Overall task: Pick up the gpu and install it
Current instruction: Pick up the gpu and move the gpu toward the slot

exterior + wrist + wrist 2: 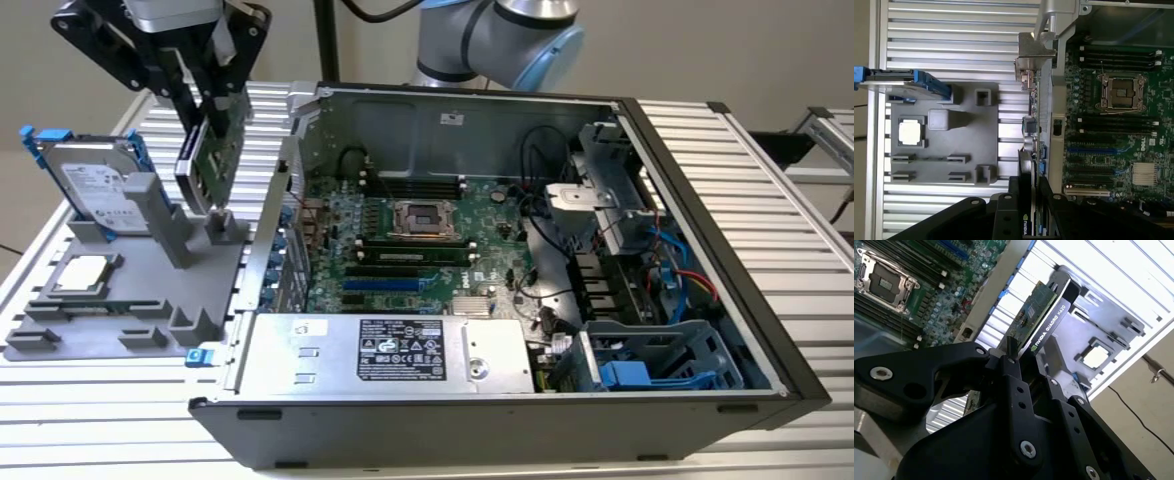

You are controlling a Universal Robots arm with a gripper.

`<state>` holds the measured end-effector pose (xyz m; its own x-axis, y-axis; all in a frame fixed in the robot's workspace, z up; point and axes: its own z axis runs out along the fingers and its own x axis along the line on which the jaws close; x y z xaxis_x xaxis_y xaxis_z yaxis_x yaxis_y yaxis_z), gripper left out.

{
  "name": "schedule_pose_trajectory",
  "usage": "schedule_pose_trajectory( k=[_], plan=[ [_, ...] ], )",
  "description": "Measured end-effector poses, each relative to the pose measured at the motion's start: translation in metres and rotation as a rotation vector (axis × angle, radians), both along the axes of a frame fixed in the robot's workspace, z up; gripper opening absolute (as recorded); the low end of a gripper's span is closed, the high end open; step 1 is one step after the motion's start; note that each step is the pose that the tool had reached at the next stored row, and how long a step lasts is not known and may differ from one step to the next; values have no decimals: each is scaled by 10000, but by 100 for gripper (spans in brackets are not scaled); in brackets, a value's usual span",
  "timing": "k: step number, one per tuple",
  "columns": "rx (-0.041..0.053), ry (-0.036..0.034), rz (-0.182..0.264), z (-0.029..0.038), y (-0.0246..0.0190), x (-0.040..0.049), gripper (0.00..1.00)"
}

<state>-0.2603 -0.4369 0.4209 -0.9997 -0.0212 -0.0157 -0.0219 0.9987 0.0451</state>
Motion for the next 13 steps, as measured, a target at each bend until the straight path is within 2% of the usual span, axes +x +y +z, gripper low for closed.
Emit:
schedule_pose_trajectory(
  k=[13],
  plan=[
    [1, -1, 17, 0, 0, 64, 0]
  ],
)
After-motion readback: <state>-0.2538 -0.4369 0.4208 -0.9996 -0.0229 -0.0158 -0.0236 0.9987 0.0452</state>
